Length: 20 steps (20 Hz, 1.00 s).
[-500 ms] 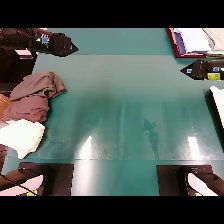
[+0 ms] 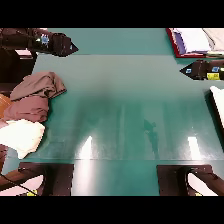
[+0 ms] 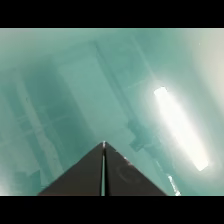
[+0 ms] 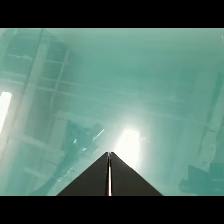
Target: Fold the shirts.
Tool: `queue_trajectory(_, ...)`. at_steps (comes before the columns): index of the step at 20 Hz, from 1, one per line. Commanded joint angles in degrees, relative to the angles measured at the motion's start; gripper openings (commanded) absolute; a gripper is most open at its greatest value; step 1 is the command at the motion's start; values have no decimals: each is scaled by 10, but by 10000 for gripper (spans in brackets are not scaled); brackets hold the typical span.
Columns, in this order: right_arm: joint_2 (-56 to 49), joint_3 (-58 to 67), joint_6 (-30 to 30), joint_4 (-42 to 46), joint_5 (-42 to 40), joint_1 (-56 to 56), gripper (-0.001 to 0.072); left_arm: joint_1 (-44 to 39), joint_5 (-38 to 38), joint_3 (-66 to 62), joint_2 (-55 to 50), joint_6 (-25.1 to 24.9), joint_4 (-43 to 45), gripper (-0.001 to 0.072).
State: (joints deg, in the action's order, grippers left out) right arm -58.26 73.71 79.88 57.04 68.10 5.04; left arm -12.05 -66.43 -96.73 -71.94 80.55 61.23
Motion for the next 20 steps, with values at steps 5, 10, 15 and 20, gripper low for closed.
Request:
queue_trajectory(5,0,0,0,0,0,1,14,0,43,0,0,0,1,30)
queue_trajectory(10,0,0,0,0,0,1,14,1,89,1,-15,45,257,593)
queue_trajectory(15,0,0,0,0,-2,1,14,93,69,52,-96,133,360,594)
queue_trajectory(20,0,0,0,0,-2,1,14,168,102,146,-182,142,358,594)
